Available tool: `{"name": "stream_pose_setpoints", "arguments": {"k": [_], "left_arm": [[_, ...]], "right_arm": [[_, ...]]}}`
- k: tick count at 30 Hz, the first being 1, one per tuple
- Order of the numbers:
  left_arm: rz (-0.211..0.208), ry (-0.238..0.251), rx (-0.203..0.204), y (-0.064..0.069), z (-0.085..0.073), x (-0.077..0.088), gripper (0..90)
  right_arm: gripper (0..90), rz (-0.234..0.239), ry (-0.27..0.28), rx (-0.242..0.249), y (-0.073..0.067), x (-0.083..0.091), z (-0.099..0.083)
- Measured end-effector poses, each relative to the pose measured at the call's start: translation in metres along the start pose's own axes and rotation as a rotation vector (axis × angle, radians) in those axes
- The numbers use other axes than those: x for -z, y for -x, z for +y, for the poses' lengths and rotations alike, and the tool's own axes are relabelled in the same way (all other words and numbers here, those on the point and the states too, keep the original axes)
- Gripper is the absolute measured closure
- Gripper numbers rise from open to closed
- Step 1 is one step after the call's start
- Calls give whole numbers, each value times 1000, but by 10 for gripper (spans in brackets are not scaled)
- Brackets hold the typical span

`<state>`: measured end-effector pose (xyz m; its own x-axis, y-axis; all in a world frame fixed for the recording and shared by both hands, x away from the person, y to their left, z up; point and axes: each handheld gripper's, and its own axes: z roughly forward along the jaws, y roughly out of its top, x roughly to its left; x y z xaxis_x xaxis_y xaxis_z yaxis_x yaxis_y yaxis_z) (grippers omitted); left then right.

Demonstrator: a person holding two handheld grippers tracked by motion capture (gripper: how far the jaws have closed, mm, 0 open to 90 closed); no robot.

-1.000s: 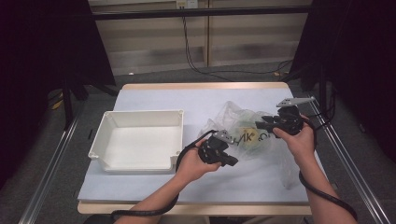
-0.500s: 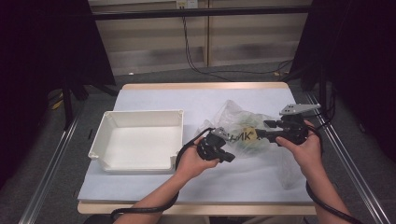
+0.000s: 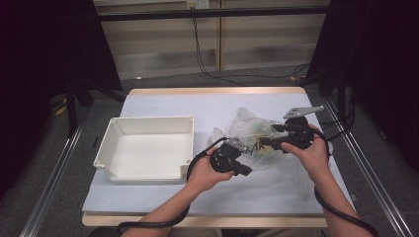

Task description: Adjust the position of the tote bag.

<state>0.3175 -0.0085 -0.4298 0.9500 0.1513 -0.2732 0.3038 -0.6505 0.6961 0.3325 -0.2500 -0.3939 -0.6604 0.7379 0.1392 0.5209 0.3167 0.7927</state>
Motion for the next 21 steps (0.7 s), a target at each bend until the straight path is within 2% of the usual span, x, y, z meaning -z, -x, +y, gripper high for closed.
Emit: {"name": "stream_pose_setpoints", "arguments": {"k": [2,3,4,5,6,7,8,9,10,11,12,13,15,17,18,21], "left_arm": [[-7,1,-19,4,1,0,900],[0,-2,-15,5,1,1,900],[10,-22,-27,4,2,3,900],[17,13,-10,4,1,2,900],[35,-4,-17,1,1,6,900],[78,22,-20,-2,1,7,884],[87,53,-2,-5,0,6,764],[89,49,13,-8,0,7,721],[98,69,26,-10,0,7,708],[127,84,23,-12,0,6,638],[155,116,4,-14,0,5,510],[179,118,-12,-16,1,4,418],[198,116,-9,-21,2,1,412],[214,124,-7,-26,2,-8,307],[237,127,-10,-29,2,-13,277],[241,155,-1,-36,2,-25,245]], "right_arm": [[351,-15,-33,23,-1,-7,0],[442,-11,-46,31,-1,-10,-1],[547,-11,-54,32,-1,-12,-2],[667,-1,-59,30,-1,-13,-4],[736,25,-67,32,0,-14,-6],[768,35,-70,23,0,-15,-7],[819,43,-80,21,0,-14,-10],[848,55,-87,23,0,-14,-11],[862,60,-95,18,0,-14,-13],[878,69,-101,16,1,-14,-14],[884,72,-109,11,1,-14,-16],[887,77,-110,6,1,-14,-17],[891,93,-117,-14,2,-15,-19],[892,111,-104,-32,2,-15,-21],[893,119,-105,-38,2,-15,-21],[893,135,-101,-44,0,-17,-21]]}}
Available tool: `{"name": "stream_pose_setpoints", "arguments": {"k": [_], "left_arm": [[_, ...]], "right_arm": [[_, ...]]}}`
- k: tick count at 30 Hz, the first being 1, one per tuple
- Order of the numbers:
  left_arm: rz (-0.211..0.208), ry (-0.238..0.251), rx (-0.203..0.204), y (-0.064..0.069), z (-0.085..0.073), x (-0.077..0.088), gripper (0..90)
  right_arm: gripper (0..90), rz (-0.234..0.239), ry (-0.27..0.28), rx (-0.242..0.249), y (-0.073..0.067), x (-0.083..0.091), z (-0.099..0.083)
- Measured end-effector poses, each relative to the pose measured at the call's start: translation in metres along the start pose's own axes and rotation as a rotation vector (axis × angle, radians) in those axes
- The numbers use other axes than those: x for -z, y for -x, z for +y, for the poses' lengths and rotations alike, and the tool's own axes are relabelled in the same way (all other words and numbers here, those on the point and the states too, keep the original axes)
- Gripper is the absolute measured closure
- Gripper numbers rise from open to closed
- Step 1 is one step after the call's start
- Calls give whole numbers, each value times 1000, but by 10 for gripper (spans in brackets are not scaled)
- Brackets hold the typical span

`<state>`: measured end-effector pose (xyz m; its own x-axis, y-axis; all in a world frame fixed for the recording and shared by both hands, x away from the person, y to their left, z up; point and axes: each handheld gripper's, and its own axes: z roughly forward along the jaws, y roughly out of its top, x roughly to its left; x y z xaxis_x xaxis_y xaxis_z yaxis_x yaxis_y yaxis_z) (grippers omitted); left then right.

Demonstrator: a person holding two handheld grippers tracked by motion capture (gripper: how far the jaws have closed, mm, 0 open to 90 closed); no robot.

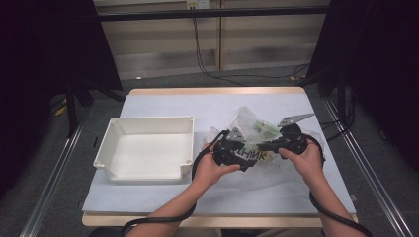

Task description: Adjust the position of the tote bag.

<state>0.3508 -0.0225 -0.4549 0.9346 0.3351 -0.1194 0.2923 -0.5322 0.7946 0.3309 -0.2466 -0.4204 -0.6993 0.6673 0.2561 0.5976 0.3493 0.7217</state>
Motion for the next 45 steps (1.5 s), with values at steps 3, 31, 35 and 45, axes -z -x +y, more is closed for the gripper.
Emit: {"name": "stream_pose_setpoints", "arguments": {"k": [3,31,35,45], "left_arm": [[-7,-2,-18,-1,-1,-9,346],[-279,-178,28,33,-7,24,900],[-281,-224,13,31,-7,24,900],[-298,-260,12,26,-12,26,900]], "right_arm": [[894,22,9,-7,0,-1,0],[873,-242,75,-81,52,4,2],[877,-259,76,-94,63,1,4],[887,-310,72,-156,93,-4,8]]}}
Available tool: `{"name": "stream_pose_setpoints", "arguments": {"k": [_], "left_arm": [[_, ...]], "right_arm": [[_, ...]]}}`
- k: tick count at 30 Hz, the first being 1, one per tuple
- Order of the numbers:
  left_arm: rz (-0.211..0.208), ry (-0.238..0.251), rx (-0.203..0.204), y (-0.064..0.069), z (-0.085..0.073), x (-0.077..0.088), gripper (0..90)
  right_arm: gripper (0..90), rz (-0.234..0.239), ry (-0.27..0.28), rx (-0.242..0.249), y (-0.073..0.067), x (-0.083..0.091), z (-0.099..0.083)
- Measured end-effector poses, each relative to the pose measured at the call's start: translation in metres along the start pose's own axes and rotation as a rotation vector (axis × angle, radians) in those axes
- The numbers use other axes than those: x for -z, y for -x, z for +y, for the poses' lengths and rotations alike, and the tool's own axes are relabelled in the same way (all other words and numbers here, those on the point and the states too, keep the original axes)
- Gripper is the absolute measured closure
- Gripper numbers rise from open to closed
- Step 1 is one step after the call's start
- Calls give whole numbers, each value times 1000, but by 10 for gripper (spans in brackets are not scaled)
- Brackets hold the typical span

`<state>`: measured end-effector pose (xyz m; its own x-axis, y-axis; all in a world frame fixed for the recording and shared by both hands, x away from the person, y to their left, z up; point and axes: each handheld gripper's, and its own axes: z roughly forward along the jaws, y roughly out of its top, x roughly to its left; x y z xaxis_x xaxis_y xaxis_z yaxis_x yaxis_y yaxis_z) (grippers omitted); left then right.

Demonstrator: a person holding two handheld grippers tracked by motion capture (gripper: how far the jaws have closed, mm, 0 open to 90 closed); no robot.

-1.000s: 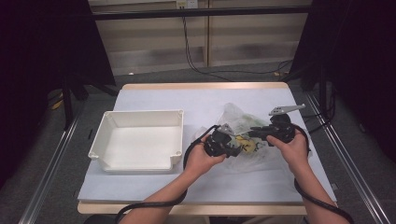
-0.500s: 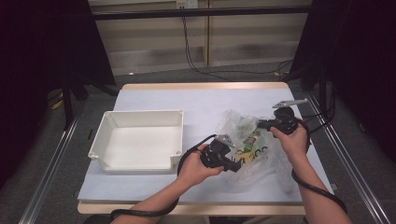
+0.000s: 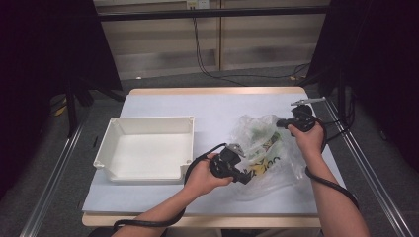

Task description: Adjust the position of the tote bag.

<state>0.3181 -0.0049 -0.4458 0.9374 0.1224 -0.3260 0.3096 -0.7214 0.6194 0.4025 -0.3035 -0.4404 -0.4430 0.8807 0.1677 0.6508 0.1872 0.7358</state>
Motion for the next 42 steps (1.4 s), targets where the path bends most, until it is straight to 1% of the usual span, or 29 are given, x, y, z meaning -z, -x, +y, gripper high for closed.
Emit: {"name": "stream_pose_setpoints", "arguments": {"k": [2,3,4,5,6,7,9,11,13,16,18,19,21,23,25,26,27,28,29,30,32,33,34,36,37,38,40,41,42], "left_arm": [[4,-1,3,1,-1,1,900],[-3,-9,-10,0,-2,2,900],[-9,5,4,1,-3,2,900],[1,14,-2,1,-4,3,900],[-10,9,1,1,-5,3,900],[6,-22,-2,2,-5,5,900],[1,-8,-5,3,-7,3,900],[2,-27,-3,4,-7,3,900],[0,-6,-14,4,-8,2,900],[-17,-16,7,6,-10,3,900],[-3,-20,-5,6,-11,2,900],[4,-39,-8,6,-11,3,900],[-6,-18,6,6,-12,2,900],[6,-41,-16,6,-12,3,900],[2,-4,-8,5,-13,2,900],[4,-6,4,6,-12,2,900],[5,4,15,6,-10,3,900],[-4,-1,3,3,-8,5,900],[21,23,-1,3,-6,7,895],[32,44,7,2,-6,7,820],[36,63,26,1,-3,10,742],[41,80,21,1,-1,13,710],[60,74,24,1,0,16,655],[65,114,29,0,2,20,590],[93,103,18,0,4,24,557],[102,128,19,-1,5,25,513],[117,145,16,-3,7,30,440],[132,132,12,-4,8,33,423],[122,158,24,-4,8,33,420]], "right_arm": [[888,-10,-9,10,1,-2,1],[889,-18,-8,20,3,-3,1],[889,-16,-10,11,4,-4,1],[890,-13,-9,7,6,-5,0],[890,-20,-9,4,9,-6,0],[890,-26,-13,1,11,-6,0],[891,-37,-11,-6,15,-7,0],[892,-48,-8,-12,19,-7,0],[892,-62,-7,-27,22,-7,-1],[893,-75,-4,-38,28,-7,-3],[894,-97,-15,-30,29,-6,-3],[894,-97,-15,-24,30,-6,-3],[894,-106,-10,-22,31,-4,-4],[893,-117,-9,-34,33,-2,-5],[893,-105,3,-39,33,0,-5],[890,-75,15,-42,31,2,-5],[889,-68,23,-47,29,4,-5],[879,-59,36,-42,26,7,-4],[863,-45,37,-38,23,8,-3],[829,-30,40,-40,19,10,-2],[795,-12,36,-27,14,13,-1],[784,-6,32,-23,11,14,-1],[768,-7,29,1,8,15,0],[741,5,26,13,3,18,1],[727,9,24,18,0,19,1],[703,13,18,31,-3,19,1],[662,14,14,51,-8,21,1],[648,15,16,54,-11,22,1],[630,19,14,57,-13,23,1]]}}
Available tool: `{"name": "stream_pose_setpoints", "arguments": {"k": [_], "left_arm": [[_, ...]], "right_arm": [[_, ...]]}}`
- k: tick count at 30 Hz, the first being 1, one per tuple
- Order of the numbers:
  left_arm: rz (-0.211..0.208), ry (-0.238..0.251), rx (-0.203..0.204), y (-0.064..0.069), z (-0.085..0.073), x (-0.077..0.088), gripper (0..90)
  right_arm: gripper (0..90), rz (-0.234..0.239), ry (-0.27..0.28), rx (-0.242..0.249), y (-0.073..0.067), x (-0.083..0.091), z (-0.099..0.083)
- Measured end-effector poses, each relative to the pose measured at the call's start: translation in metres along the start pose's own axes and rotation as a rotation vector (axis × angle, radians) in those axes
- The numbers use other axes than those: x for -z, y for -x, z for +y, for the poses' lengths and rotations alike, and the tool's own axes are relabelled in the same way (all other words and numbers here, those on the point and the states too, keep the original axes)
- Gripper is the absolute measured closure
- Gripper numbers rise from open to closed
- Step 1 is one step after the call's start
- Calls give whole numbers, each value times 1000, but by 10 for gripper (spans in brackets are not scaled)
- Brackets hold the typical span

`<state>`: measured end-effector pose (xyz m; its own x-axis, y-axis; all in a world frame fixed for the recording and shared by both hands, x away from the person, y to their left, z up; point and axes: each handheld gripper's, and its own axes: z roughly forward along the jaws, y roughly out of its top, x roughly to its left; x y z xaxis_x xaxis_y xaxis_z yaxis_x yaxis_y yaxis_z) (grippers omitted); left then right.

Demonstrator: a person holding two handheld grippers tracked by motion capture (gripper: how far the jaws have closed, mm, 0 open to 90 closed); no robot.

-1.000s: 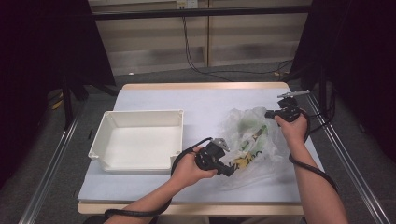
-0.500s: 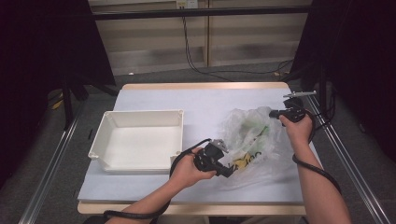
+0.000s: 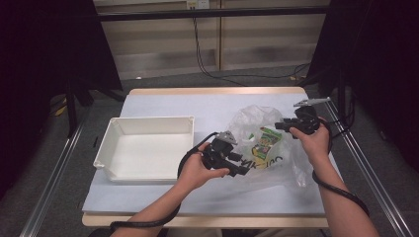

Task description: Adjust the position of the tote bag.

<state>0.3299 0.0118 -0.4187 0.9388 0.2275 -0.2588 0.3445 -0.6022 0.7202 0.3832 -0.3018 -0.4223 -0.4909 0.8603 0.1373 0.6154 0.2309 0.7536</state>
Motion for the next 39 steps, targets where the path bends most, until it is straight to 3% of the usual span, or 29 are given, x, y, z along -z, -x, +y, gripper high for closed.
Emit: {"name": "stream_pose_setpoints", "arguments": {"k": [3,6,10,14,19,22,25,29,31,33,36,39], "left_arm": [[32,-12,-24,-1,2,3,368],[36,-2,-26,-1,1,1,335],[55,-36,-34,-1,0,0,329],[60,-17,-36,0,-1,-3,330],[79,-36,-39,-1,-2,-4,356],[67,-15,-34,-2,-4,-8,376],[71,-35,-34,-3,-6,-11,402],[51,-46,-26,-2,-8,-13,476],[39,-26,-21,0,-9,-15,500],[43,-50,-36,0,-7,-13,521],[39,-28,-26,0,-8,-17,521],[46,-51,-28,0,-8,-18,521]], "right_arm": [[576,-2,-3,12,-6,4,-1],[548,-6,2,22,-12,10,-2],[482,-5,7,21,-18,19,-3],[418,-11,10,16,-20,29,-4],[358,-13,16,15,-20,41,-5],[335,-9,21,2,-20,48,-7],[329,0,32,-2,-23,54,-10],[329,15,33,22,-32,58,-9],[320,25,37,34,-38,59,-8],[313,23,35,52,-45,59,-5],[311,33,34,75,-53,58,-4],[308,51,12,89,-61,53,-4]]}}
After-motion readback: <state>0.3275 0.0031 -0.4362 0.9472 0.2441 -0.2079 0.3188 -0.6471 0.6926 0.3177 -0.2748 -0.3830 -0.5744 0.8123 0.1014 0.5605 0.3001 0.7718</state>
